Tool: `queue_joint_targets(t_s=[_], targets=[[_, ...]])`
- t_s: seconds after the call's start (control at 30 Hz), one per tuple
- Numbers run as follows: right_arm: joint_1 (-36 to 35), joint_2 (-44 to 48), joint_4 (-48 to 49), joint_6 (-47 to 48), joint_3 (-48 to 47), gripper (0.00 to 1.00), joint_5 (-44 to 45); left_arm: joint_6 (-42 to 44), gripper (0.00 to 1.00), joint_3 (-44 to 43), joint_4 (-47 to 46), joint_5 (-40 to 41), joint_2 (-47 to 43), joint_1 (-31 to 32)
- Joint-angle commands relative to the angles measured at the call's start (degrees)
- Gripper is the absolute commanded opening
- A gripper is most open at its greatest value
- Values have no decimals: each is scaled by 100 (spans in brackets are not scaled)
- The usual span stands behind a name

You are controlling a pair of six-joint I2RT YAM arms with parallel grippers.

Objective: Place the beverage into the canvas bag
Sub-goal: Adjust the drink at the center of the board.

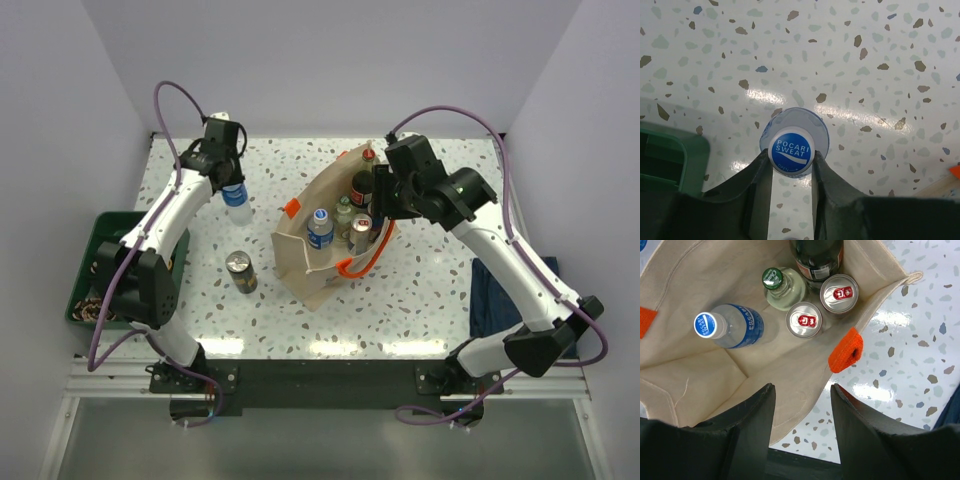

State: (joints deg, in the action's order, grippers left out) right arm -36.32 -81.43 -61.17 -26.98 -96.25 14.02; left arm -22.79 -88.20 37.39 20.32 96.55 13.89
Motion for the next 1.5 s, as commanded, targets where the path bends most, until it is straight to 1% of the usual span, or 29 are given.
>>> queue_joint_targets(t_s=[0.0, 0.03, 0.1, 0.13, 0.67, 1.1, 1.27, 1.47], targets=[[10, -5, 96, 35, -17, 52, 83, 99, 23, -197, -276, 34, -5, -44], [2, 4, 114, 44, -8, 52, 83, 108, 14, -180, -284, 34, -14, -44], [10, -5, 114, 35, -8, 52, 74, 116, 3, -162, -302, 43, -31, -44], [2, -5, 114, 35, -8, 52, 57, 143, 0, -171, -311, 51, -31, -53], [10, 39, 166, 9, 141, 52, -13, 319, 0, -74, -504, -133, -374, -44], [2, 57, 245, -17, 211, 52, -84, 688, 0, -22, -645, -546, -883, -44], [10, 74, 246, -18, 238, 52, -84, 784, 0, 242, -846, -792, -1068, -44], [2, 92, 237, -9, 264, 52, -93, 960, 0, 383, -1093, -1372, -1297, -44]])
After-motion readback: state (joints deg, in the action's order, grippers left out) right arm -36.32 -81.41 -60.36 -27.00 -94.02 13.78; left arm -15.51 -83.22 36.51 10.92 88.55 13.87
